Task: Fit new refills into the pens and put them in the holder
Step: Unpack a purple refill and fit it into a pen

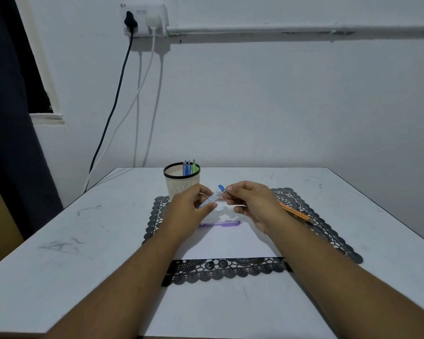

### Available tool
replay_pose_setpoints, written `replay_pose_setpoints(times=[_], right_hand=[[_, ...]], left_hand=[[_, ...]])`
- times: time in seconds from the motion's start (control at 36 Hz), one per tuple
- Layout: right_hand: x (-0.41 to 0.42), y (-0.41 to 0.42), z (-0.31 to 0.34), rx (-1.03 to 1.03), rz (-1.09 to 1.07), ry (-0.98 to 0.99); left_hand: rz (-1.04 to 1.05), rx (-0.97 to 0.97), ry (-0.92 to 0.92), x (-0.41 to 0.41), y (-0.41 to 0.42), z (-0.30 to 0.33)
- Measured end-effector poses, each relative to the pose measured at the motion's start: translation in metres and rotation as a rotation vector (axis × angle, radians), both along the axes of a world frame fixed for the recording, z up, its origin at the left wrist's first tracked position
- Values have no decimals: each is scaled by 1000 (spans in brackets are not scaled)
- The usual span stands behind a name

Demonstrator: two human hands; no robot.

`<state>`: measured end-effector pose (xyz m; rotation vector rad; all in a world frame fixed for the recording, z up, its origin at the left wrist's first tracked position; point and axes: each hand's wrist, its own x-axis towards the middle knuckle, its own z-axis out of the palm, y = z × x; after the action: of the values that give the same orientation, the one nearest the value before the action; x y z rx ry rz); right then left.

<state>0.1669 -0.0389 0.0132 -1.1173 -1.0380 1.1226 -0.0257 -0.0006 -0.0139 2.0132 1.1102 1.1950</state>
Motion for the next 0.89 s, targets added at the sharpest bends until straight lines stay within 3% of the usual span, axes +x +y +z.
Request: replay_pose_setpoints(times=[0.89], right_hand=[[-5, -5, 2, 170, -118, -233]], left_hand=[[-32, -43, -31, 4, -4, 1]])
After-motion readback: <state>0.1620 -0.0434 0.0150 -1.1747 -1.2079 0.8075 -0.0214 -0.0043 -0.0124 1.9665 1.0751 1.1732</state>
